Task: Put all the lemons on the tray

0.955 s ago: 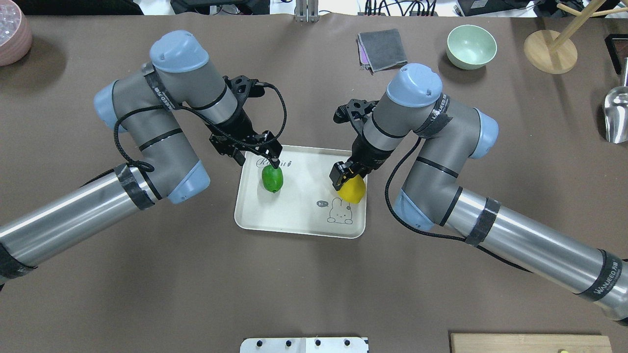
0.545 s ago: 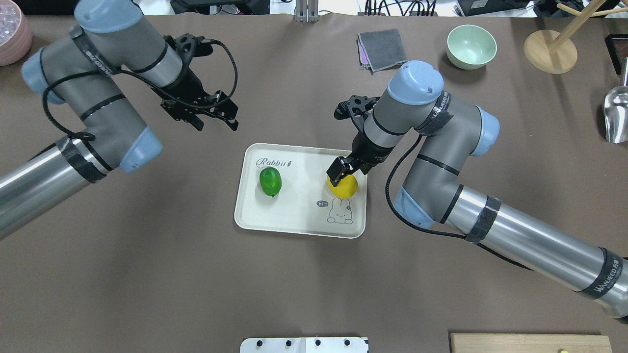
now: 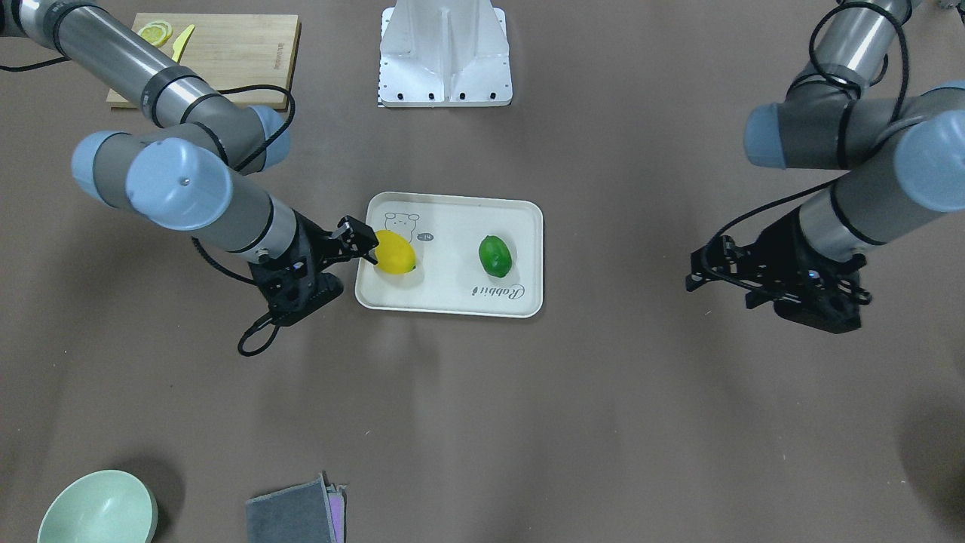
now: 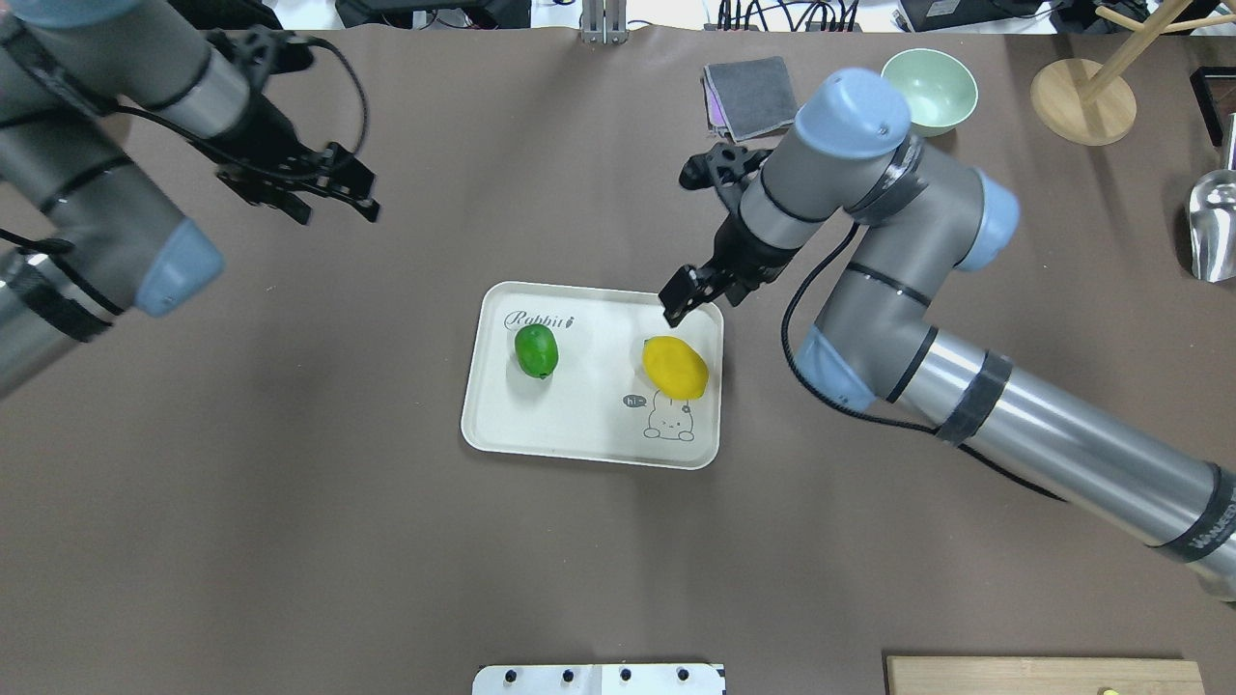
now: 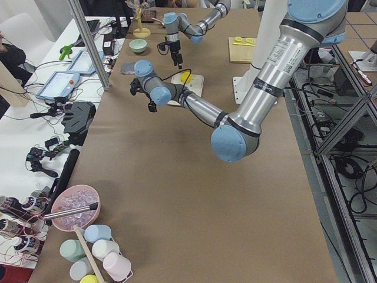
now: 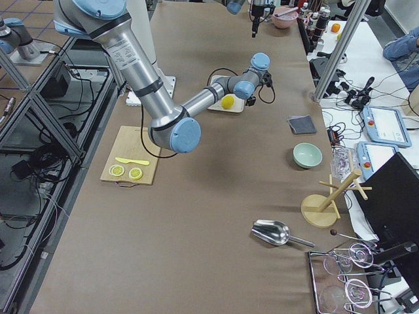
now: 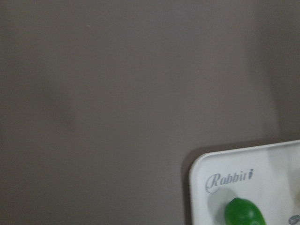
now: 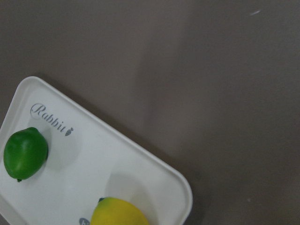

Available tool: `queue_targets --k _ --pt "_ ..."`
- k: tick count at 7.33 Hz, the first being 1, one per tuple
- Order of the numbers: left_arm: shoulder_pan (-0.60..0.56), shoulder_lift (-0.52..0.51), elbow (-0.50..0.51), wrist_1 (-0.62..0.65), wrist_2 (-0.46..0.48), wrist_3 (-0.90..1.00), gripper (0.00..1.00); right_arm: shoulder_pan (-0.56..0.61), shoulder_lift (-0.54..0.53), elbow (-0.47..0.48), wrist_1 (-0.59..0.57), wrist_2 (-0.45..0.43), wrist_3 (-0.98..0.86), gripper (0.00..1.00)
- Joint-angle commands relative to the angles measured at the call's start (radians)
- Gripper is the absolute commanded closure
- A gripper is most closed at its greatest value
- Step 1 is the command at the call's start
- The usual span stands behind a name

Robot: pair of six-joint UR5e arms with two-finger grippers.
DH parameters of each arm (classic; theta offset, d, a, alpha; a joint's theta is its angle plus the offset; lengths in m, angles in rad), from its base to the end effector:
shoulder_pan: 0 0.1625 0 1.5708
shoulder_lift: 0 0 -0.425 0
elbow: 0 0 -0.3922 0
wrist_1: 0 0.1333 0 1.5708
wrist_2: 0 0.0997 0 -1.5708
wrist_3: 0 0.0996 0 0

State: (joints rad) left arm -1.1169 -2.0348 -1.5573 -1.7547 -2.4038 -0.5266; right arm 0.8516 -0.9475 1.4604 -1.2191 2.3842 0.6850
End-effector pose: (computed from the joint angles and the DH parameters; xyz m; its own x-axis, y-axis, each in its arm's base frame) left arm 0.2373 -0.6223 0.3667 0.5339 0.2319 -0.8131 -0.0981 0.9721 0.2129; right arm -0.4196 -0.5717 0.2837 0.3887 -0.3637 0.8465 0.2345 0.9276 0.2909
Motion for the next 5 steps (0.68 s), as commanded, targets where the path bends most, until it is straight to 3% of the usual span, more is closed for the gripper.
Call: queue_targets --k 1,2,3,5 --pt "-0.098 0.068 -0.109 0.273 0.178 0.281 0.01 0.081 -0.103 0.114 -0.054 0.009 -0.004 0.01" --pt "-0.128 0.099 -0.166 0.375 0.278 0.368 0.01 0.096 -0.184 0.179 -0.054 0.000 -0.043 0.01" --pt "-0.173 0.132 -0.191 0.415 0.316 0.372 0.01 0.134 -0.233 0.193 -0.057 -0.003 -0.167 0.00" --pt "-0.262 0.310 -0.239 0.396 0.305 0.419 0.01 0.223 -0.337 0.198 -0.057 0.001 -0.319 0.01"
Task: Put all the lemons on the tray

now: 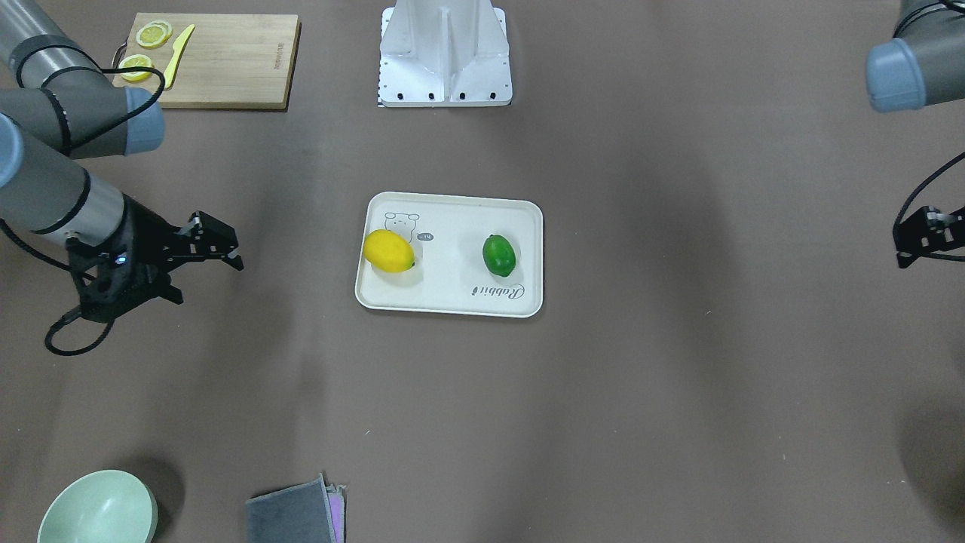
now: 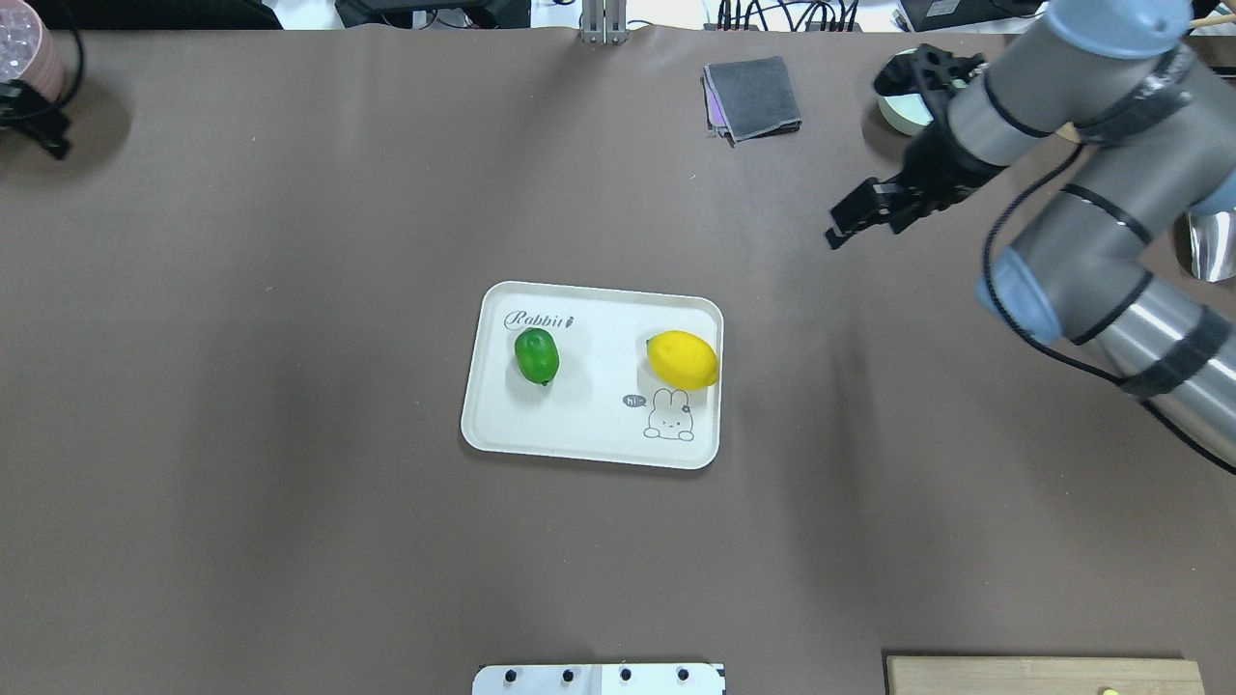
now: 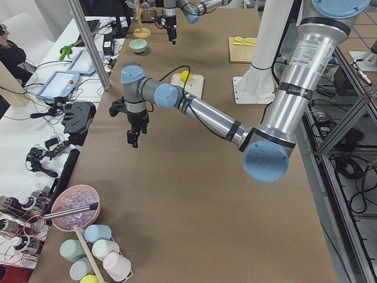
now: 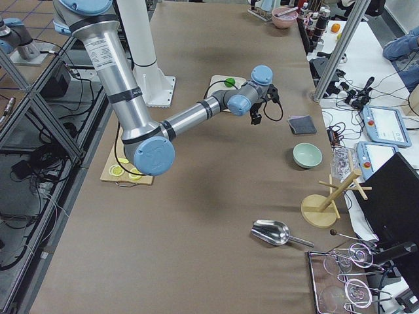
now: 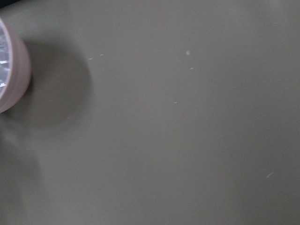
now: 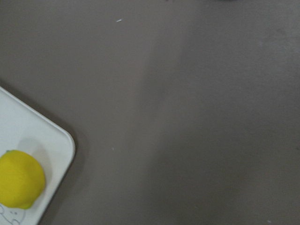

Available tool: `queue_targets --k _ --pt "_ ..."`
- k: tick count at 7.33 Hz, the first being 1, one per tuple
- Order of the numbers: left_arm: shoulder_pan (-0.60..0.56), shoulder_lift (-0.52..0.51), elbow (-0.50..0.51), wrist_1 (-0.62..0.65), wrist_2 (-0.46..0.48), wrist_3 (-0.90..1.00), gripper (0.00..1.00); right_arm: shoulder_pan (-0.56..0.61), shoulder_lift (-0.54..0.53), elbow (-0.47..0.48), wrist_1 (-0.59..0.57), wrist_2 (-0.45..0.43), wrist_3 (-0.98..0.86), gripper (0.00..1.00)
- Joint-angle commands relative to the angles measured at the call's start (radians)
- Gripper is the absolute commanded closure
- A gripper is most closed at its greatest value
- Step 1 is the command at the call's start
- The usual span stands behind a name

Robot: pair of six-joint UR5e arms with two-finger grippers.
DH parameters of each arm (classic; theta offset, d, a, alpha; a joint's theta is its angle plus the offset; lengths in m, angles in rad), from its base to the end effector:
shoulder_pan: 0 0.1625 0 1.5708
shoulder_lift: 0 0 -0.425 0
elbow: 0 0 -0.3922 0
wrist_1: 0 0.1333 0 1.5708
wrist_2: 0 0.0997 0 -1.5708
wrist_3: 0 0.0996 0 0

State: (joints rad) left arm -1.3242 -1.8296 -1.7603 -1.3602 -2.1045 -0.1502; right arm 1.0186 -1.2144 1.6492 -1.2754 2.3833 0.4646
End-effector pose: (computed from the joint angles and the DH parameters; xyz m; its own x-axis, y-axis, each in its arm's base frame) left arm 0.0613 -0.5819 0.4632 0.8321 0.1816 -0.5241 -0.1140 0.9807 0.1588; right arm -0.2754 -0.5632 0.3801 0.4714 -0.4069 0.7824 0.2009 0.9134 0.3540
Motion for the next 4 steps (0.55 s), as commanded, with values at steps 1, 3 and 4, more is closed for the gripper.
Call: queue_targets --k 1,3,4 --pt "-0.111 0.168 -0.031 -0.026 0.006 0.132 0.01 0.099 -0.121 0.009 -0.002 0.014 -0.133 0.01" --pt "-0.238 0.299 -0.001 -0.095 -0.122 0.164 0.01 0.164 -0.204 0.006 -0.013 0.020 -0.139 0.01" --pt "-0.284 0.344 0.081 -0.196 -0.211 0.169 0.01 0.205 -0.214 0.004 -0.074 0.019 -0.139 0.01"
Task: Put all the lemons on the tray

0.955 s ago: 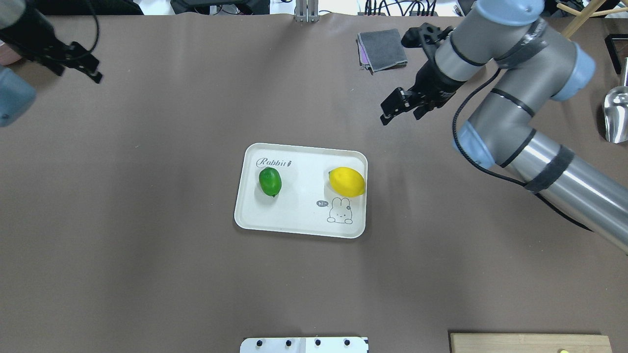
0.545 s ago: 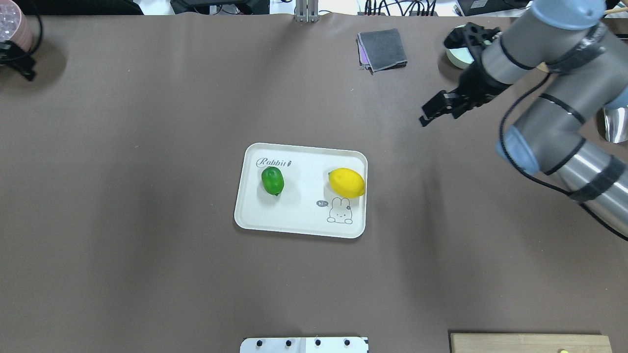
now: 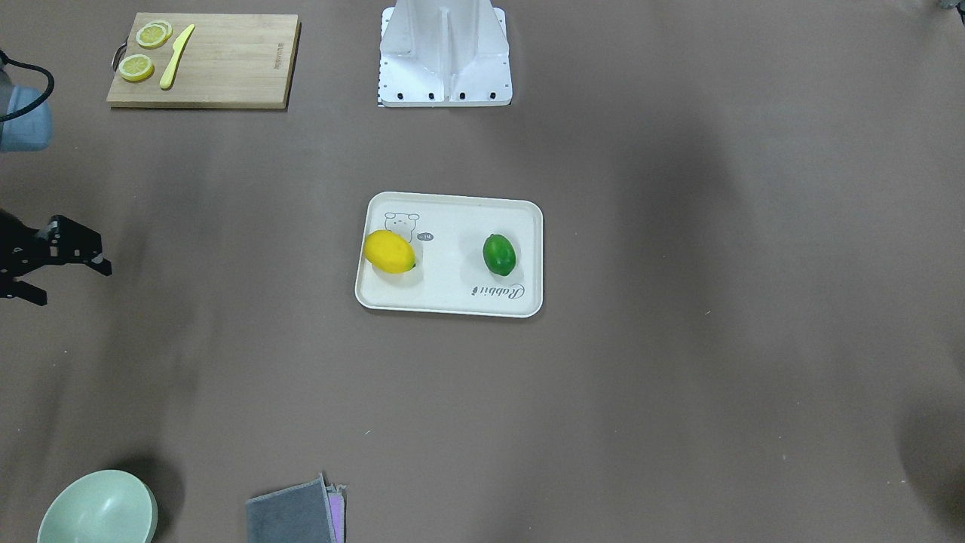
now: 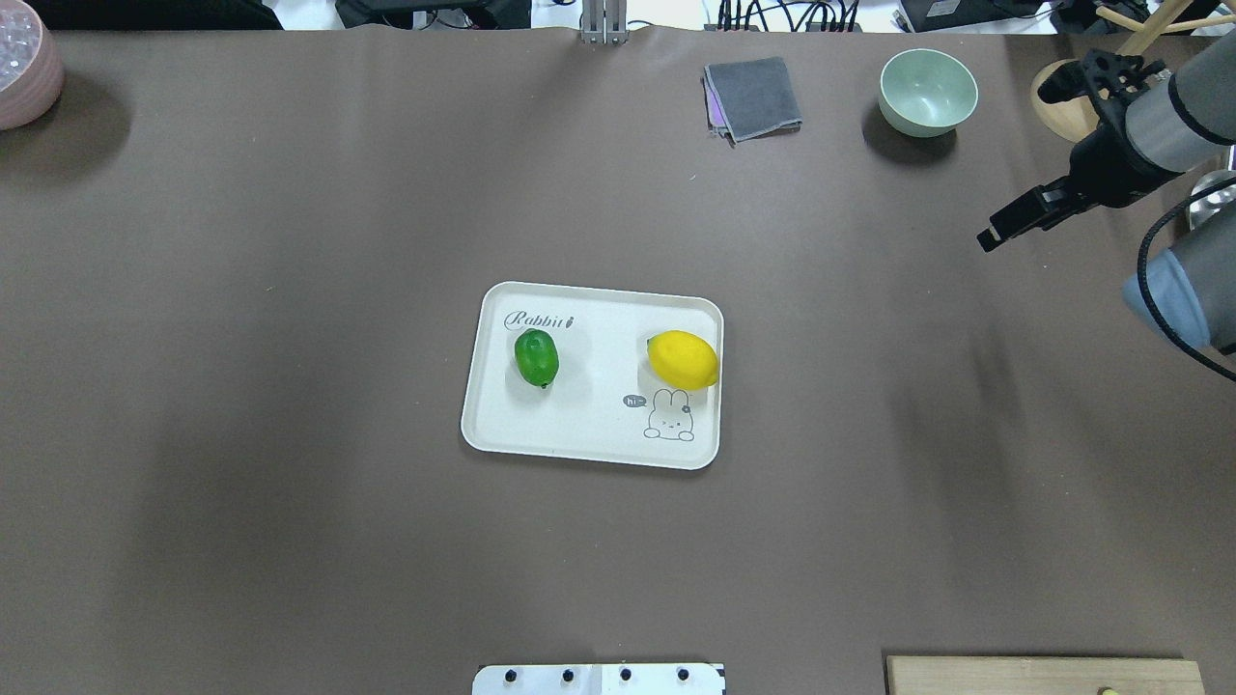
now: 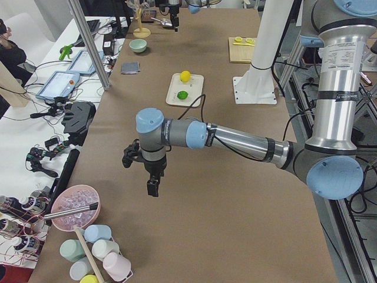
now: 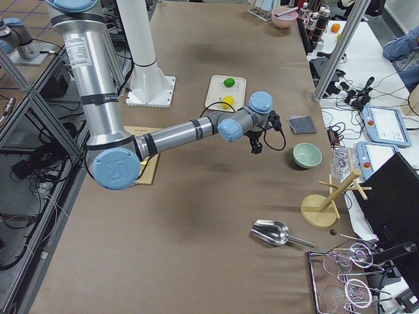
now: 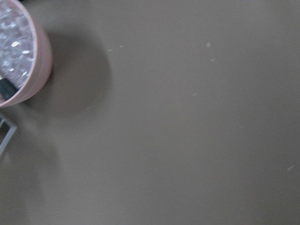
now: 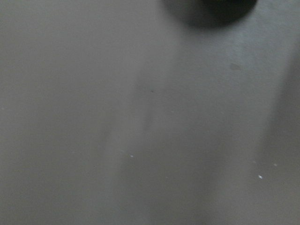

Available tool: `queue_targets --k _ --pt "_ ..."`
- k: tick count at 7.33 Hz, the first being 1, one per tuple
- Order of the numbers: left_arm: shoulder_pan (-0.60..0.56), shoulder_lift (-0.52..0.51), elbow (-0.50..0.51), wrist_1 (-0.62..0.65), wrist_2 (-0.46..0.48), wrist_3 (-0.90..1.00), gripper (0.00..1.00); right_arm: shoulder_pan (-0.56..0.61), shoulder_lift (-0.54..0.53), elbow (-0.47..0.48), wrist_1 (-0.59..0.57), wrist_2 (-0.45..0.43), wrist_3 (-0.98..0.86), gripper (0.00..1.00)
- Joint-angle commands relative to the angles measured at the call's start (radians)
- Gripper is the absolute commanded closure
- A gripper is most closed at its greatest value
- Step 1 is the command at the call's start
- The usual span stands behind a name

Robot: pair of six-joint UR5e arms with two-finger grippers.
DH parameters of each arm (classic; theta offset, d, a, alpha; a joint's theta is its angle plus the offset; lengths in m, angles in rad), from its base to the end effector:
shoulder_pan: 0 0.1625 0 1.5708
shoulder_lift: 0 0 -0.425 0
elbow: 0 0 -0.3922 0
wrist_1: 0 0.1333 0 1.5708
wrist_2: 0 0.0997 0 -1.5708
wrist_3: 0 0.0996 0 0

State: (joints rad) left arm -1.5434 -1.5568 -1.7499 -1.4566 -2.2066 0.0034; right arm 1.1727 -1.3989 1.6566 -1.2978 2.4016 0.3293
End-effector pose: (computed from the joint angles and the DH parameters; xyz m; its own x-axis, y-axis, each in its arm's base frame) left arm -0.0609 -0.4864 0.5980 0.8034 0.0556 -0.5929 -0.0301 0.9981 0.0529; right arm -0.1666 -0.5504 0.4887 0.5592 -0.3163 0.7663 0.1622 0.9482 0.2730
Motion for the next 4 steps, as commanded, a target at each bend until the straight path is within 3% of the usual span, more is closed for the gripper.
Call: queue_targets --k 1,2,4 --pt "-0.092 0.086 0.170 -0.257 -0.167 0.015 0.01 0.094 -0.028 -0.001 -0.155 -0.004 -0.006 0.01" --pt "-0.092 0.089 0.197 -0.337 -0.194 0.010 0.01 0.126 -0.028 -0.006 -0.251 -0.022 -0.053 0.01" --pt "-0.089 0.061 0.176 -0.305 -0.189 -0.046 0.01 0.218 -0.013 -0.037 -0.459 -0.097 -0.257 0.01"
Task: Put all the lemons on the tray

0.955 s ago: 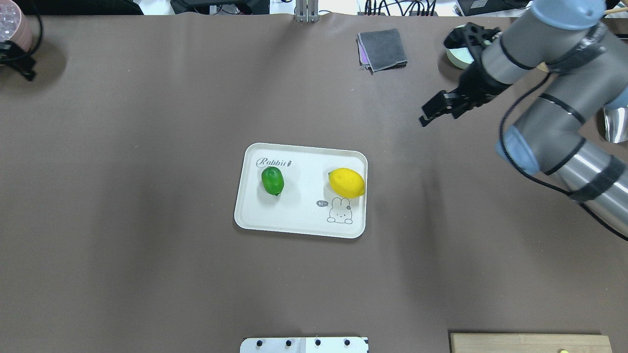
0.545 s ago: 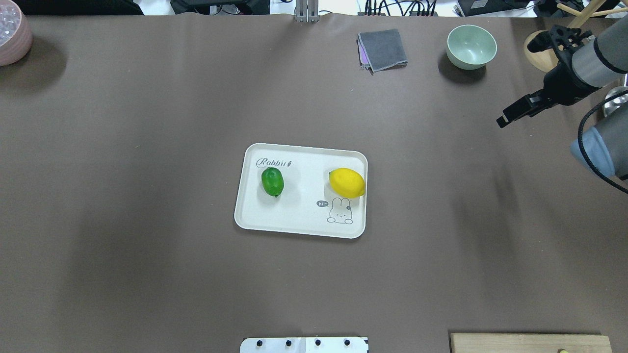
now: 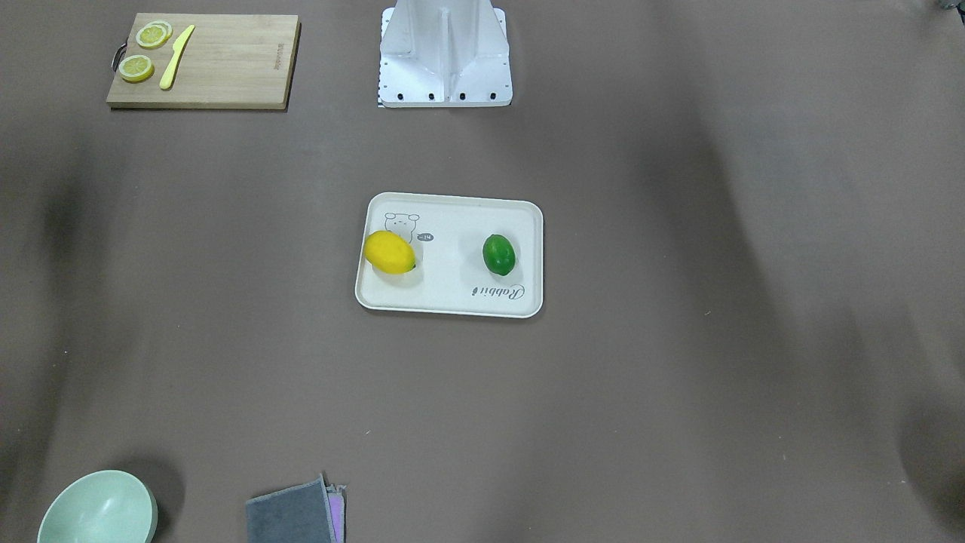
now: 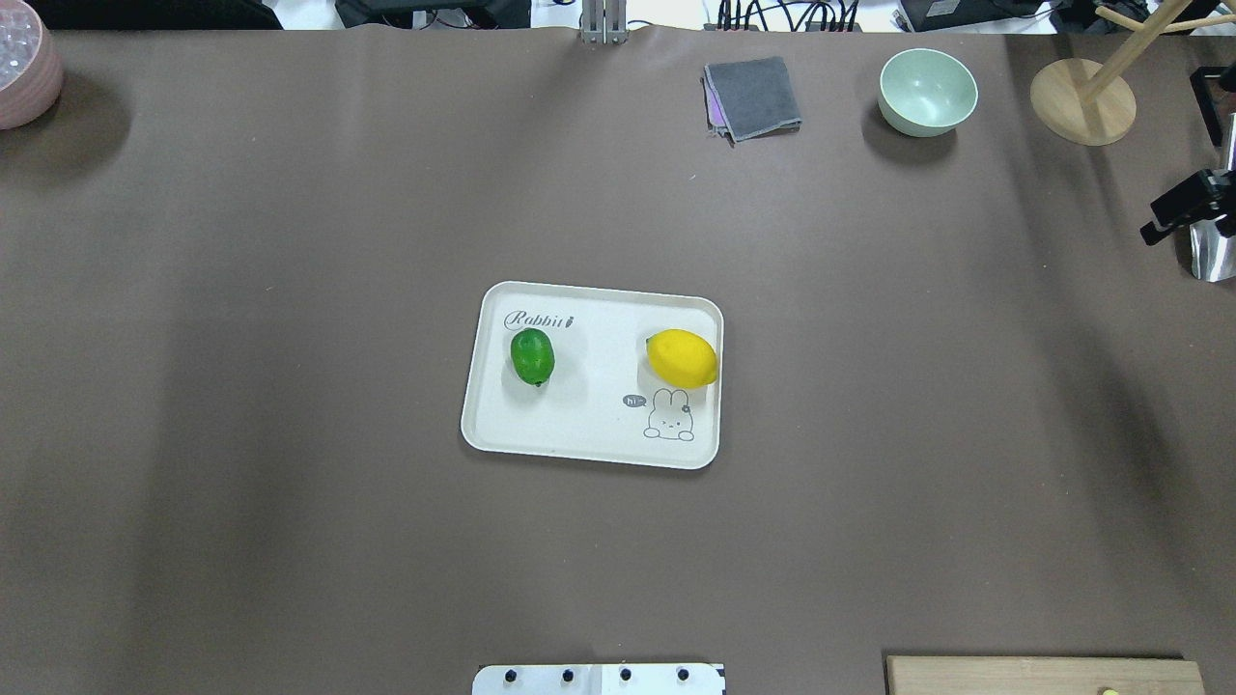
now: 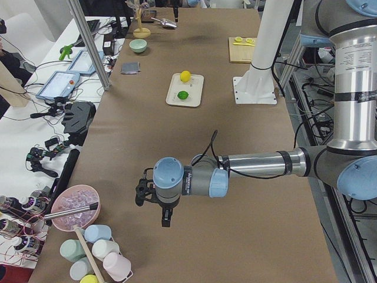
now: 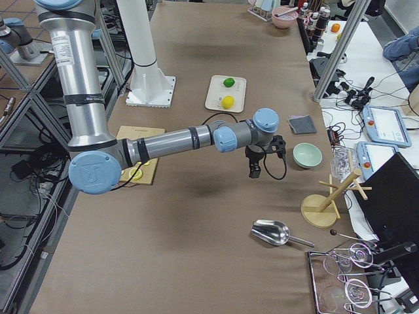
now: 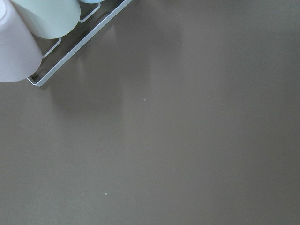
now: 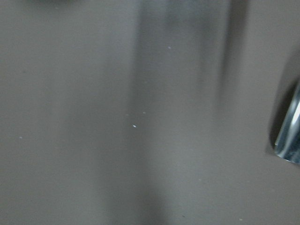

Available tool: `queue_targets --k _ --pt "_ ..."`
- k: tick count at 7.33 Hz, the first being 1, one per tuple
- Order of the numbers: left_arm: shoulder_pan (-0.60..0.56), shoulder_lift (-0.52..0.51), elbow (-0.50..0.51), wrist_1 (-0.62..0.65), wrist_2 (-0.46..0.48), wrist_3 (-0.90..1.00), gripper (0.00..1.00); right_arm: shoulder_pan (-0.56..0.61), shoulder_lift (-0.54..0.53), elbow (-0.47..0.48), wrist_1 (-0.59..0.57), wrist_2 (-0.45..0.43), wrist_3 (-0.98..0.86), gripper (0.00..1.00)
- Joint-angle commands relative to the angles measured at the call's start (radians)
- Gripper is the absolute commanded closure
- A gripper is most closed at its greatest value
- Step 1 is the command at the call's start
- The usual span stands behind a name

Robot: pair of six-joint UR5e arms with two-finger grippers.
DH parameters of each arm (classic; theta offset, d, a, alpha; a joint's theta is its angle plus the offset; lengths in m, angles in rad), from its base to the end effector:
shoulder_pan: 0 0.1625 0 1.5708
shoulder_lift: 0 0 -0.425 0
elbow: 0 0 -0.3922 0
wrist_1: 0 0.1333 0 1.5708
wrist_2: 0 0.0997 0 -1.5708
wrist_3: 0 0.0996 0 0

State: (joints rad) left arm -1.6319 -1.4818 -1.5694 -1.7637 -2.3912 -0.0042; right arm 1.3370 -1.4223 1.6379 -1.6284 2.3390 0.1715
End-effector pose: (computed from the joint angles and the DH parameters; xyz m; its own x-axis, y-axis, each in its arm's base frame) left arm -0.0884 -0.4544 0.6786 0.6850 0.0289 -0.7280 0.0636 0.9930 0.0993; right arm -0.0664 -0.5555 0.5540 0.7034 -0.1050 0.7030 0.1104 0.9932 0.0379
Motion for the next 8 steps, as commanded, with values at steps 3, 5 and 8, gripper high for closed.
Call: queue_targets --k 3,5,8 --pt "0.056 -0.084 -0.029 0.071 0.033 -0.149 0.01 0.129 0.036 -0.056 -0.211 -0.029 -0.115 0.00" --pt "0.076 -0.092 -0.073 0.144 0.061 -0.148 0.01 0.137 0.029 -0.058 -0.217 -0.024 -0.113 0.00" --pt "0.075 -0.086 -0.070 0.145 0.057 -0.145 0.01 0.137 0.029 -0.058 -0.217 -0.023 -0.113 0.00"
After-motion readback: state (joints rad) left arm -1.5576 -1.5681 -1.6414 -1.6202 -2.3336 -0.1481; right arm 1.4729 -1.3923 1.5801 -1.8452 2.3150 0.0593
